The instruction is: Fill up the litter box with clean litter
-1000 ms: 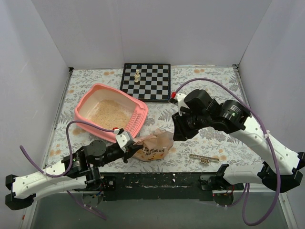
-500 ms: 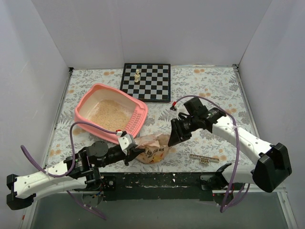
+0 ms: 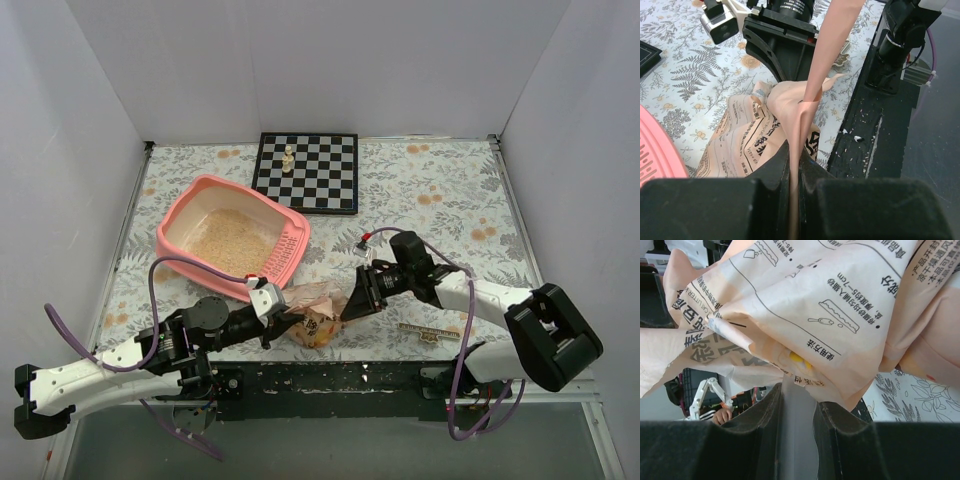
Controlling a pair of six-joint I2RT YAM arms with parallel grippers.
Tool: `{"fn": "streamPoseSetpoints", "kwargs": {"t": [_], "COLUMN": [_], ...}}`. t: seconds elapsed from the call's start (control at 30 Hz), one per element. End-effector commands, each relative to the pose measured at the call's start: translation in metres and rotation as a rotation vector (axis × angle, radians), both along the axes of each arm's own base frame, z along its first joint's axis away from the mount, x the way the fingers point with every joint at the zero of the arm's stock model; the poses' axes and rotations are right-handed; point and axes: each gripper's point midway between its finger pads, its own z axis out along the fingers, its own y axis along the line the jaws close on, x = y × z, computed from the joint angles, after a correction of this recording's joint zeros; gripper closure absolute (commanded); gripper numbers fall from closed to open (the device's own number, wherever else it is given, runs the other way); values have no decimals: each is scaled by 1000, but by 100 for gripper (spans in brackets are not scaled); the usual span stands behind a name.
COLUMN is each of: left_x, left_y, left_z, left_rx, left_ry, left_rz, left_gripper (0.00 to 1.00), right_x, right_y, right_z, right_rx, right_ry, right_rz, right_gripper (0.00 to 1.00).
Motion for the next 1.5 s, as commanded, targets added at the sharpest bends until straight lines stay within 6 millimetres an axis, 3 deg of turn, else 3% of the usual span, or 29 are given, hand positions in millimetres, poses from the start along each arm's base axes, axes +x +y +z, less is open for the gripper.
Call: {"fn": "streamPoseSetpoints", "kwargs": {"t": [0.0, 0.2, 0.5, 0.83, 1.27, 1.47], "left_x": [7, 8, 9, 7, 8, 11], "left_y": [-4, -9, -11, -20, -37, -38], "left_z": [39, 32, 28, 22, 24, 10], "left_rx": [-121, -94, -93, -77, -92, -58], "left_ry": [-54, -42, -48, -43, -27, -24], "left_rz": [29, 22, 21, -10, -32, -21], "left_gripper": [100, 100, 100, 100, 100, 100], "right_x": [7, 3, -4, -11, -13, -13], "right_y": [11, 6, -14, -43, -66, -72], "right_z": [27, 55, 65, 68, 44, 48], "right_rx": [145, 251, 331, 365, 281, 292], "right_ry": [-137, -201, -190, -174, -89, -63], "right_rz": [-17, -44, -95, -195, -356, -430], "right_gripper": [99, 99, 99, 99, 99, 99]}}
